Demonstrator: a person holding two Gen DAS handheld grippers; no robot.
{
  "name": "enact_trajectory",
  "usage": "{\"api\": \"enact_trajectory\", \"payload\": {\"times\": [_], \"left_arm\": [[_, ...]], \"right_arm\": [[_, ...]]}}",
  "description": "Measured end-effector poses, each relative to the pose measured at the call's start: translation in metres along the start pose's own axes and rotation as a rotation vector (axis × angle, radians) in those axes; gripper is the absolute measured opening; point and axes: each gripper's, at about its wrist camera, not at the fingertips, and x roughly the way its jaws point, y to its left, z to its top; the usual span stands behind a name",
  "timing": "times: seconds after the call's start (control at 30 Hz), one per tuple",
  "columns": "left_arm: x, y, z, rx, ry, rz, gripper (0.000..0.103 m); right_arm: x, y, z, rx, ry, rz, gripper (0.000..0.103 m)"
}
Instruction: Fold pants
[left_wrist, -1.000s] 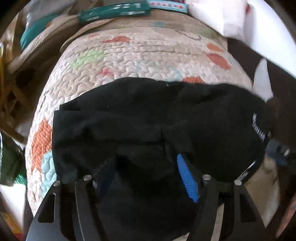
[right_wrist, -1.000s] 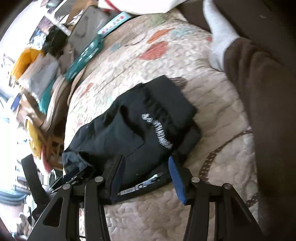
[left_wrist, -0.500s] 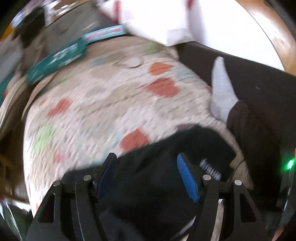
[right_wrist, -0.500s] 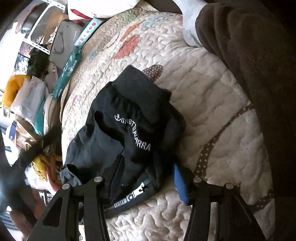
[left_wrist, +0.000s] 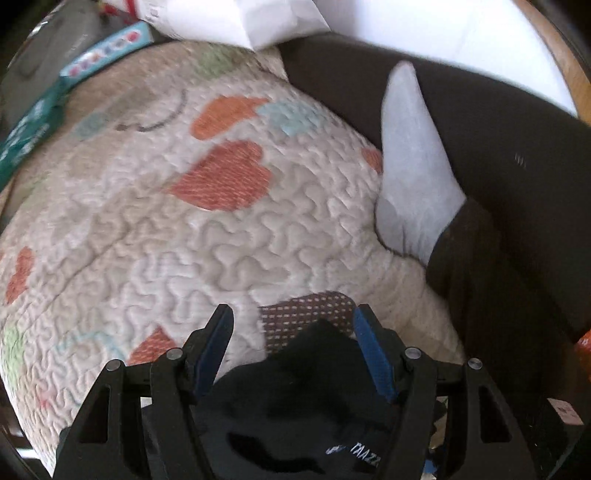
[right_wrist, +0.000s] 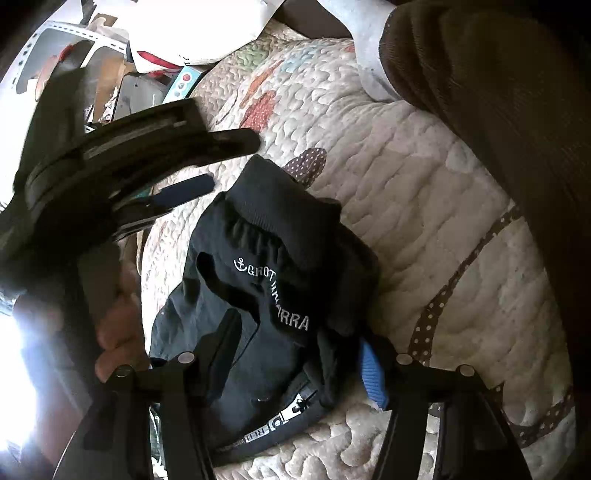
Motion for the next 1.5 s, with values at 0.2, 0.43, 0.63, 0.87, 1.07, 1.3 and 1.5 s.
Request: {"api": "enact_trajectory", "payload": {"times": [0.2,0.43,0.63,0.87,1.07,1.3,1.5], "left_arm": [[0.030,-0.016,0.000,0.076,0.122,0.037,0.056],[0.000,-0.017,-0.012,0.124,0.043,0.077,0.013],[-0.044,0.004,-0.023,0.067,-0.043,0.078,0.013],[-0.089,0.021,-0.035,0.034,-0.115,0.055,0.013],[-0.137,0.054,-0.062,-0.058,-0.203,0.045,0.013],[-0.163,0.109,-0.118,-0.184,-0.235,0.075,0.013],[-0.164,0.158,-0.163,-0.313,-0.250,0.057,0.014]], "right_arm": [[0.002,0.004,0.003,-0.021,0.017,-0.025,0.061],[0.002,0.007,0.011,-0.045,0.038,-0.050,0.025],[-0.012,0.031,0.012,-0.129,0.007,0.009,0.021],[-0.032,0.067,-0.003,-0.247,-0.003,0.093,0.020],[-0.049,0.112,-0.028,-0.418,0.001,0.139,0.020],[-0.031,0.159,-0.062,-0.550,0.090,0.187,0.020],[-0.001,0.195,-0.098,-0.691,0.166,0.174,0.020]]}}
